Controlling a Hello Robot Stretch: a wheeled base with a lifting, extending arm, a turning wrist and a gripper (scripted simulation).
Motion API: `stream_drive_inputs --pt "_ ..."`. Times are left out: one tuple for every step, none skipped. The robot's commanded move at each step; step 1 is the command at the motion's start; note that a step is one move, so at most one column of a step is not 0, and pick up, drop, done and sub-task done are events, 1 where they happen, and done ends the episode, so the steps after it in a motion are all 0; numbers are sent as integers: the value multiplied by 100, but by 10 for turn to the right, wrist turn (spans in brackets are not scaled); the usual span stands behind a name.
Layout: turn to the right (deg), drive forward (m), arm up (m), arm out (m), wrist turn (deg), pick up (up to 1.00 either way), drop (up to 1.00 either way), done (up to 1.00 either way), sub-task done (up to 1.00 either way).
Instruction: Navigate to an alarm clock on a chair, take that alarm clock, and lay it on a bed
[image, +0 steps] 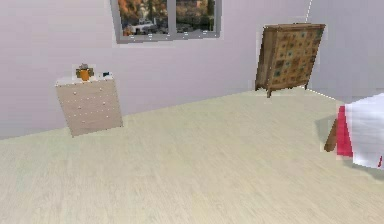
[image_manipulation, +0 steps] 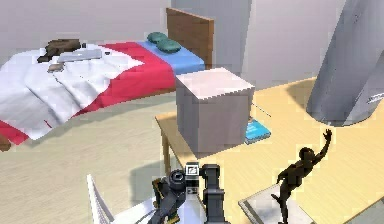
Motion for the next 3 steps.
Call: stream_drive_inputs --pt "0 0 0 0 450 0 0 0 0" --pt "0 0 0 0 450 0 0 0 0" --pt "0 0 0 0 210 0 0 0 0"
